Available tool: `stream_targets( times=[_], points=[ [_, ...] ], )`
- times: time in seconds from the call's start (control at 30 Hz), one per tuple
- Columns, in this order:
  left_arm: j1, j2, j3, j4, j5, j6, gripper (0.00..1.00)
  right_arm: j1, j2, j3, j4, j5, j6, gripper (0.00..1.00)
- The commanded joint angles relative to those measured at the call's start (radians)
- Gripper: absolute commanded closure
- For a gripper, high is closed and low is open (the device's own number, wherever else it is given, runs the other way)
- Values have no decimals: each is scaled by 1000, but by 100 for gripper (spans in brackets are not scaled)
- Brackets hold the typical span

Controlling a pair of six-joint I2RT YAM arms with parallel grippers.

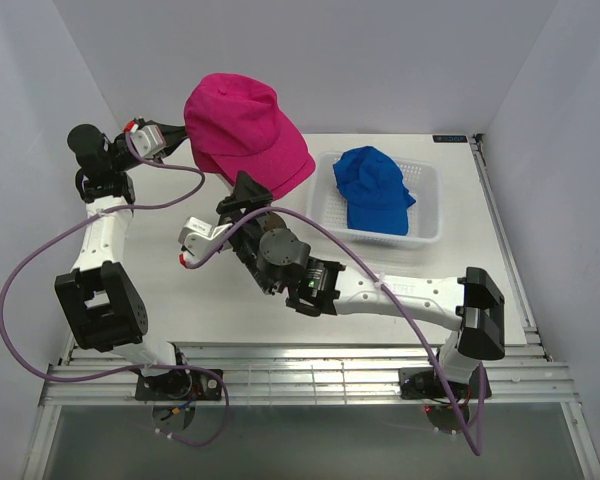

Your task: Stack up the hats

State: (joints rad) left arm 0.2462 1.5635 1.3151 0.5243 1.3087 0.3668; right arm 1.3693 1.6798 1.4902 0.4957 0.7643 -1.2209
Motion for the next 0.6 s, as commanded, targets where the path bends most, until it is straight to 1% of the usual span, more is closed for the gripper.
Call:
stream_targets(
  times=[0.0,0.27,0.57],
  points=[
    [-2,-46,-4,2,6,-9,100,14,-26,22,138,61,-101,29],
    [-2,-46,3,2,8,-12,100,8,41,44,179,105,-229,34],
    [-2,-52,-1,2,11,-19,100,-24,80,104,116,122,-232,36]
  ],
)
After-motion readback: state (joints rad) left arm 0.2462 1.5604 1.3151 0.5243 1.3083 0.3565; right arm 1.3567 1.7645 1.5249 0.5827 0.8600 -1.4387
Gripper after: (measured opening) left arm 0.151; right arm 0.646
